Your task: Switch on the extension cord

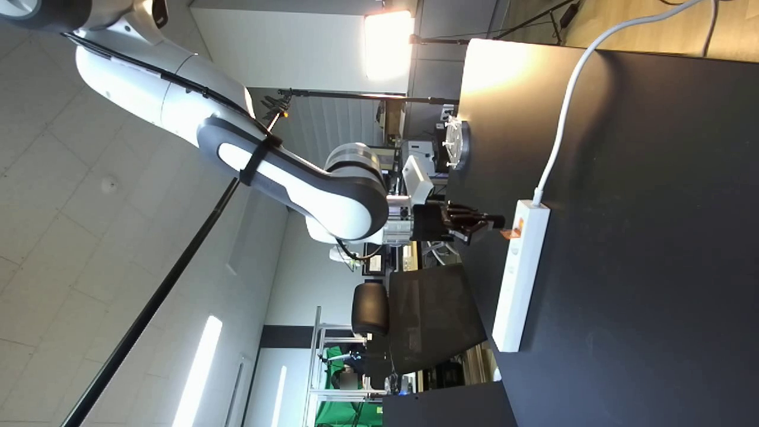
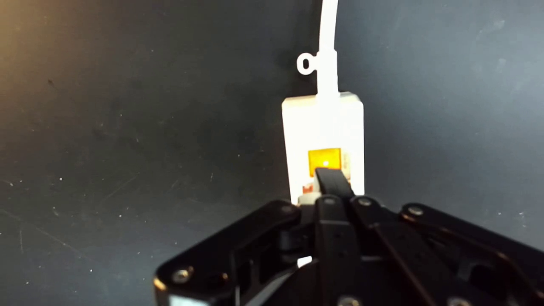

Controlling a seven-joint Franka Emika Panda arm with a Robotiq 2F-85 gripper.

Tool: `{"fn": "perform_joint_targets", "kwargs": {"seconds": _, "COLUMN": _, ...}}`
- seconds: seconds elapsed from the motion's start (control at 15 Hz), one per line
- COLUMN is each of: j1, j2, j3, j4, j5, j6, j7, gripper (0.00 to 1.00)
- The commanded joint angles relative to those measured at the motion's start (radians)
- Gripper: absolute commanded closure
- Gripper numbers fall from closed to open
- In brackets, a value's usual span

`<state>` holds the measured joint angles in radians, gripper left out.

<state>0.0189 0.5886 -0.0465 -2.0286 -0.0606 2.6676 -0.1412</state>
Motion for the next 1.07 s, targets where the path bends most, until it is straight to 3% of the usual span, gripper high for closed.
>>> {"fn": "perform_joint_targets", "kwargs": {"seconds": 0.0, "j1": -0.017, "j2": 0.030, "j3": 0.013, "j4": 0.042, "j5": -0.005, "j6": -0.023, "j7": 0.022, "gripper": 1.00}}
{"fn": "perform_joint_targets", "kwargs": {"seconds": 1.0, "j1": -0.038, "j2": 0.075, "j3": 0.045, "j4": 0.077, "j5": 0.004, "j6": 0.016, "j7": 0.000, "gripper": 1.00}}
